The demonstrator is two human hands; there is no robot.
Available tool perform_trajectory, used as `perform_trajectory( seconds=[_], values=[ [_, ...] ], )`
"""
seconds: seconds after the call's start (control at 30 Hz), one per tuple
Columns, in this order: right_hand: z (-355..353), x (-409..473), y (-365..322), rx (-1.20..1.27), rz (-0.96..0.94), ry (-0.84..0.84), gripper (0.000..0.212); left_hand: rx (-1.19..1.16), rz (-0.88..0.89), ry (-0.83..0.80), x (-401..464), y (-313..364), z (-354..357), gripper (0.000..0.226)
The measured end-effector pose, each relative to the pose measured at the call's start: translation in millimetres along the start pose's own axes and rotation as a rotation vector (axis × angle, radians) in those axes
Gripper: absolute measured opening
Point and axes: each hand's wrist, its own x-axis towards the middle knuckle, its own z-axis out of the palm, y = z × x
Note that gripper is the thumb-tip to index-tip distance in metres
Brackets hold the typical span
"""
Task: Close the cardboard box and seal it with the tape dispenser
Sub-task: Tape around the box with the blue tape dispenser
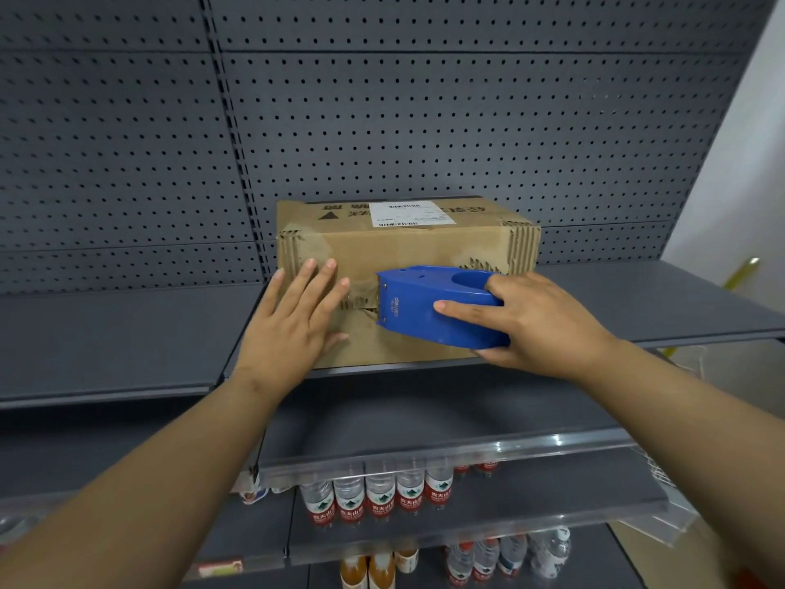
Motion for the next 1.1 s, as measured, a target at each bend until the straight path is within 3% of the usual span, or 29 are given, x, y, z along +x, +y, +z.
perform_trajectory(
  seconds=[0.13,0.23,0.8,1.1],
  values=[
    [-3.0,0.1,-0.2,0.003,0.004,-0.007,0.087,-0.033,0.066,-0.081,26.4,-7.2,-12.7,0.111],
    [-5.3,-0.1,-0.1,0.008,0.011,-0.014,0.087,-0.045,0.093,-0.133,43.7,-10.2,-22.1,0.120],
    [-11.9,7.7,-9.0,0.028,0.016,0.005,0.082,-0.099,0.035,-0.225,32.0,-33.6,-36.5,0.121],
    [-6.6,10.8,-16.1,0.053,0.018,-0.065,0.083,-0.155,0.037,-0.204,32.4,-24.5,-34.2,0.111]
  ],
)
